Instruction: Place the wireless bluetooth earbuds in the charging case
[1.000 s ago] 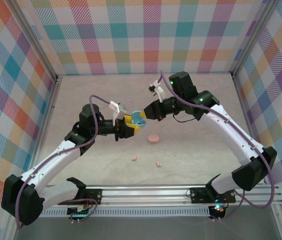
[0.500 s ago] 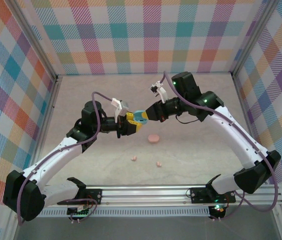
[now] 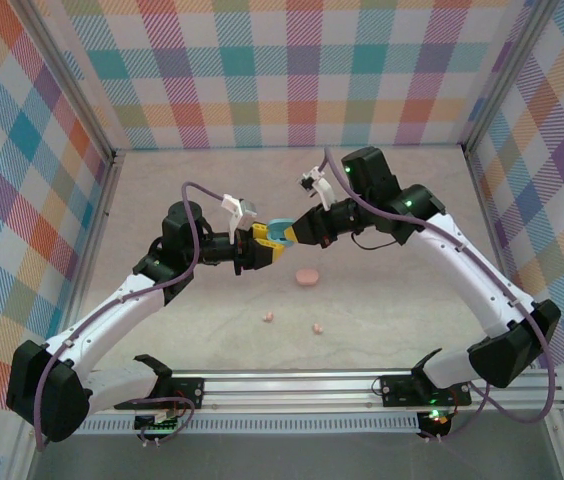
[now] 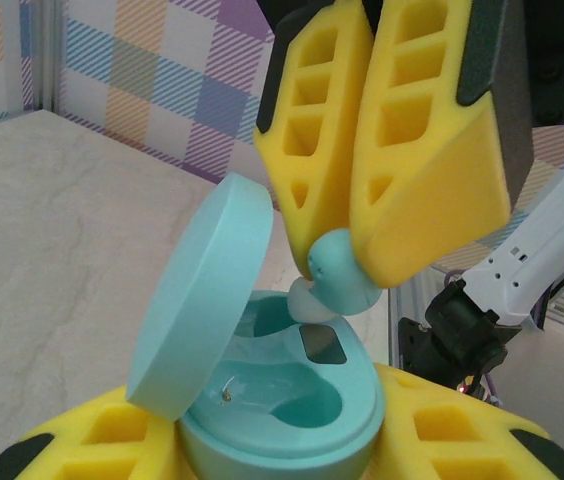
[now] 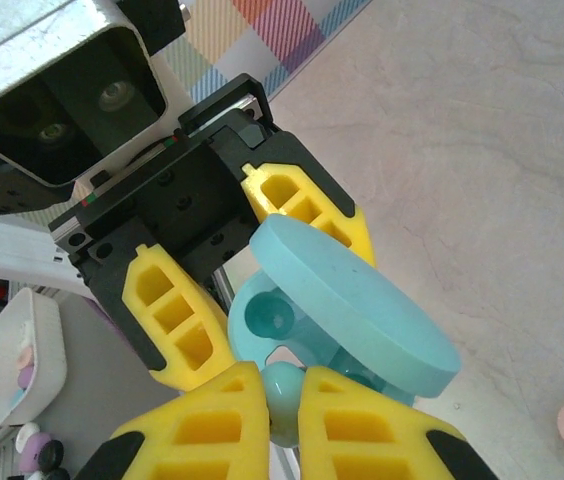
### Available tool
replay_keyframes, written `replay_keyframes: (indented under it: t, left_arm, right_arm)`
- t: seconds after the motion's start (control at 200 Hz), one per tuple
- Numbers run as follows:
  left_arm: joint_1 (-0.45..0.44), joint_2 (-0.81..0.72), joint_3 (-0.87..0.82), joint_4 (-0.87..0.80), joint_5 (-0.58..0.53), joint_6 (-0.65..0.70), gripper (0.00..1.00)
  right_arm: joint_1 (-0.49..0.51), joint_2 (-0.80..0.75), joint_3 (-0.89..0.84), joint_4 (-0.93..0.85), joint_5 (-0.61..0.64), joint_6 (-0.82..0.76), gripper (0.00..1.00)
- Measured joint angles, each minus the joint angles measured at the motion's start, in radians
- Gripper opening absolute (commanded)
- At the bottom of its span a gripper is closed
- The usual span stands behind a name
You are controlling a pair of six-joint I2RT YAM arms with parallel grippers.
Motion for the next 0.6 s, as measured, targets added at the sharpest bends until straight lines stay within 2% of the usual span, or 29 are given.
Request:
replay_keyframes:
  t: [0.29, 0.6]
  left_arm:
    - [0.0, -0.007, 0.0, 0.003, 0.018, 0.0, 0.22]
    - [0.0, -0.008, 0.0, 0.004, 0.039, 0.005, 0.23]
  right_arm:
    - [0.0, 0.024, 0.029, -0.036, 0.001, -0.068, 0.11]
    - [-0.003, 0.083, 0.109, -0.124, -0.008, -0.072, 0.13]
